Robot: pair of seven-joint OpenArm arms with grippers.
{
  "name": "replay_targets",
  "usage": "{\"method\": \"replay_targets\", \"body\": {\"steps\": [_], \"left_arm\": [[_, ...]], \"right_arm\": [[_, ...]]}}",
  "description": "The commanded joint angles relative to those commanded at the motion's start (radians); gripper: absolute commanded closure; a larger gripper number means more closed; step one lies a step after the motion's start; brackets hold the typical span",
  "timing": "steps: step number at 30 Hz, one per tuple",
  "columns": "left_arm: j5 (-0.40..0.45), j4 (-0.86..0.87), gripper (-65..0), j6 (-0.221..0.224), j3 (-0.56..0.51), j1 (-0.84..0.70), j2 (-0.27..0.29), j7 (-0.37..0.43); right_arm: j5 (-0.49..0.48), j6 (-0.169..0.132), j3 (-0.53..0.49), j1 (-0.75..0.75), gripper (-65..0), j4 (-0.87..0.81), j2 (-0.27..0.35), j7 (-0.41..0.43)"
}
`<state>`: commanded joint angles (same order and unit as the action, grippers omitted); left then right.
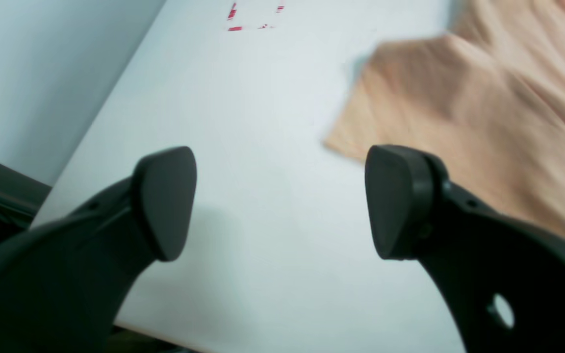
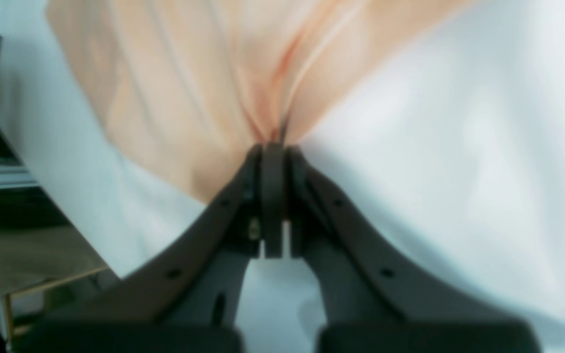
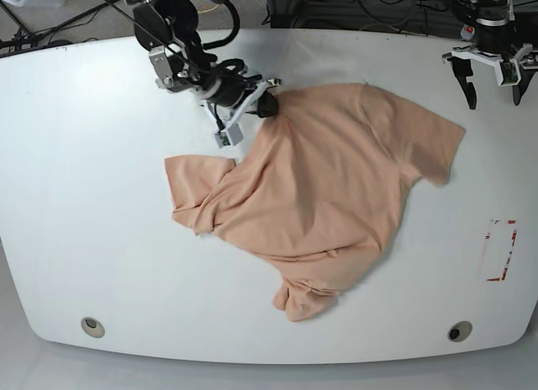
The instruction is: Fold the T-shirt properly
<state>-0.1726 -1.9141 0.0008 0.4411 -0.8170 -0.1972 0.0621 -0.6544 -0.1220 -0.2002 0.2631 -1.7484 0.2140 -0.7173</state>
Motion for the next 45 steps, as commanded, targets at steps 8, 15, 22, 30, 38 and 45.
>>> {"method": "replay_targets", "body": {"steps": [8, 15, 22, 30, 38, 45], "left_arm": [[0.0, -0.002, -50.6, -0.002, -0.06, 0.054, -0.002, -0.026], [-0.002, -0.008, -50.6, -0.002, -0.097, 0.117, -0.002, -0.129], [-0.006, -0.049, -50.6, -0.005, -0.127, 0.175, -0.008, -0.279], [-0.002, -0.048, -50.6, -0.207, -0.133, 0.298, 0.021, -0.371], [-0.003, -0.046, -50.7, -0.264, -0.146, 0.516, 0.049, -0.595], [0.0, -0.025, -50.7, -0.262, -0.293, 0.652, 0.049, -0.641]], "right_arm": [[-0.005, -0.012, 0.244, 0.172, 0.0, -0.178, 0.046, 0.0], [-0.005, -0.109, 0.453, 0.258, 0.0, -0.256, 0.04, 0.002], [-0.006, -0.233, 0.575, 0.209, 0.0, -0.27, 0.04, 0.002], [-0.005, -0.321, 0.706, 0.071, 0.0, -0.27, 0.051, -0.003], [-0.003, -0.347, 0.801, -0.048, 0.0, -0.27, 0.124, -0.003], [-0.005, -0.347, 0.856, -0.109, 0.0, -0.27, 0.247, -0.003]]}}
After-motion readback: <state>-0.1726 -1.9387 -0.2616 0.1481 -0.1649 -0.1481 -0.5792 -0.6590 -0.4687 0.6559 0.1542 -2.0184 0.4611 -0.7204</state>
